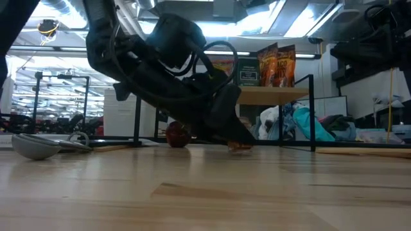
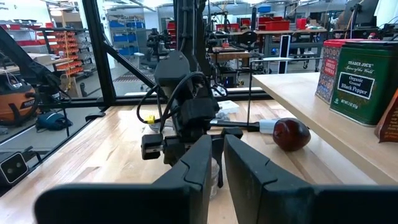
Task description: Shelf spices
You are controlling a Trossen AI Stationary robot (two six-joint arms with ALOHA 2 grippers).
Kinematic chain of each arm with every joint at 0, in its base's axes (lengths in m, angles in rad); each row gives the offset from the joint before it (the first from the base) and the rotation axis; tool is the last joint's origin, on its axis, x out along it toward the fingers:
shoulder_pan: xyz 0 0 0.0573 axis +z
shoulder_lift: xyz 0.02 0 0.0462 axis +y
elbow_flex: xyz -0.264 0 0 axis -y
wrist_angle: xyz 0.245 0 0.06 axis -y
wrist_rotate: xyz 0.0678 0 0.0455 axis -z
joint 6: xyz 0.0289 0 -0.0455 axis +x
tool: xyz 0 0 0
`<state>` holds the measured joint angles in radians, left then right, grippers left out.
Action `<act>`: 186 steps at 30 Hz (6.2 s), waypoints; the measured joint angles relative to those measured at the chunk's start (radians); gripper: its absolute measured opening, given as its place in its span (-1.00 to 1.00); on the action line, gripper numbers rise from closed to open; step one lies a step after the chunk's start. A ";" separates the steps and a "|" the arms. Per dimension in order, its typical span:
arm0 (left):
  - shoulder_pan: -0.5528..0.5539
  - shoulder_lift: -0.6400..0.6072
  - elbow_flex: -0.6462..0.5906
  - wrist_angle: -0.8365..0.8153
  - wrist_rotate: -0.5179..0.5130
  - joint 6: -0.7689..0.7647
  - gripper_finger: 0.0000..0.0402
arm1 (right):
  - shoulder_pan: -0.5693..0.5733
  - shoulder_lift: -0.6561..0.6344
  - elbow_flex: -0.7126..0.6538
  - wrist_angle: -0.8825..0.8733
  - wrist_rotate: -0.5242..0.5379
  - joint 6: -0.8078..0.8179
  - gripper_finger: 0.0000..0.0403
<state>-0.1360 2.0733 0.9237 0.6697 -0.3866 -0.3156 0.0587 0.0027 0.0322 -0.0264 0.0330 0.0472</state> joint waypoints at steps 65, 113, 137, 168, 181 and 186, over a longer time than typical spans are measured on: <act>0.568 -0.616 0.000 -0.429 0.410 0.344 0.67 | 0.000 0.000 0.000 -0.001 0.000 0.000 -0.75; 0.661 -0.330 0.121 -0.197 0.694 0.347 0.98 | 0.000 0.000 0.000 -0.001 0.000 0.000 -0.75; 0.573 -0.429 0.121 -0.338 0.607 0.333 -0.19 | 0.000 0.000 0.000 -0.001 0.000 0.000 -0.75; -0.118 -0.717 0.020 -0.813 -0.267 -0.039 -0.18 | 0.000 0.000 0.000 -0.001 0.000 0.000 -0.75; -0.146 -0.599 -0.265 -0.266 -0.273 -0.069 -0.18 | 0.000 0.000 0.000 -0.001 0.000 0.000 -0.75; -0.146 -0.487 -0.276 -0.142 -0.267 -0.061 -0.18 | 0.000 0.000 0.000 0.000 0.000 0.000 -0.75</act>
<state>-0.2817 1.5858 0.6476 0.5277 -0.6538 -0.3768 0.0589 0.0028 0.0322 -0.0265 0.0331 0.0472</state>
